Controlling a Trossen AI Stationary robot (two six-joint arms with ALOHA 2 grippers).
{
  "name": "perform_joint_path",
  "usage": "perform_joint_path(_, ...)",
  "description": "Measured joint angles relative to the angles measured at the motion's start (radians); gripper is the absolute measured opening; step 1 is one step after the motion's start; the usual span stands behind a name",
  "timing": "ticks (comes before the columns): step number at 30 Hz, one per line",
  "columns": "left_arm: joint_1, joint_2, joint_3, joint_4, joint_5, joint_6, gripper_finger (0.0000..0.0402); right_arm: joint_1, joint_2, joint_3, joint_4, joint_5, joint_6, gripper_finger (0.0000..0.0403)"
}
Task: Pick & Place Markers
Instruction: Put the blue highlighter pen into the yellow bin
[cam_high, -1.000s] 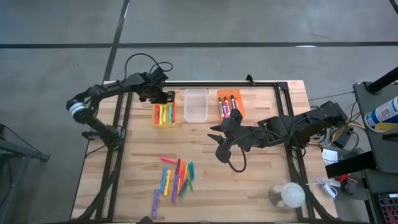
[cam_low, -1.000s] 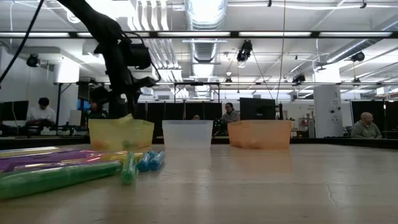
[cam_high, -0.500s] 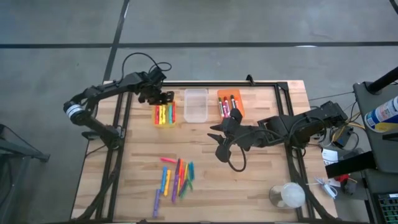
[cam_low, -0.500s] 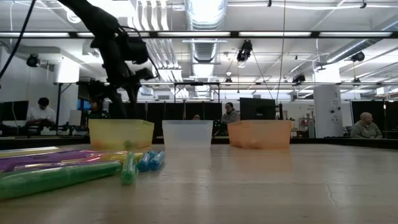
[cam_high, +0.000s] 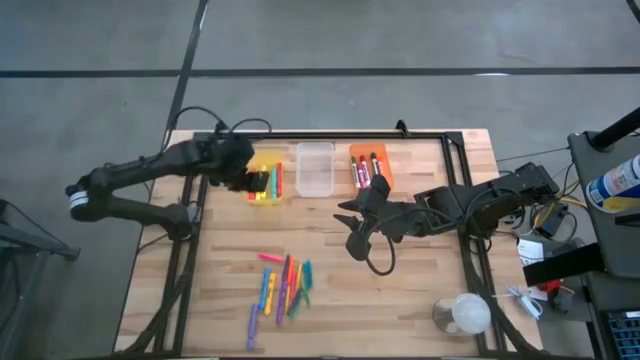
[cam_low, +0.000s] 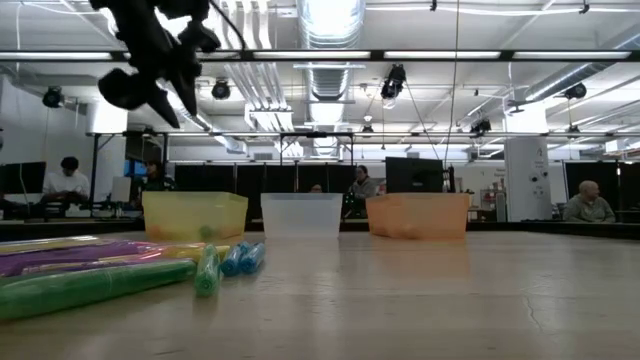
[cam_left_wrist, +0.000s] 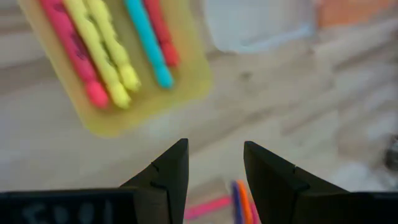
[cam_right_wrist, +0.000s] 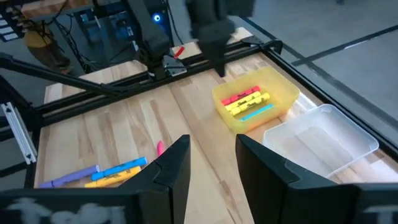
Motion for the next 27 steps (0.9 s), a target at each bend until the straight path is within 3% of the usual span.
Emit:
perform_joint_path(9,-0.353,-0.069,-0.003,0.022,-0.155,-0.299,0.0147,0.0,0.0,0.0,0.0,0.0,0.011,0.0121)
perform_joint_path(15,-0.57,-0.049,-0.03,0.197,-0.172,-0.444,0.0147,0.0,0.0,0.0,0.0,0.0,0.011,0.0121)
perform_joint_path(27,-0.834,0.123,-0.08,0.264,-0.197,-0.703,0.0147,0.0,0.0,-0.01,0.001,0.001,0.003,0.0121)
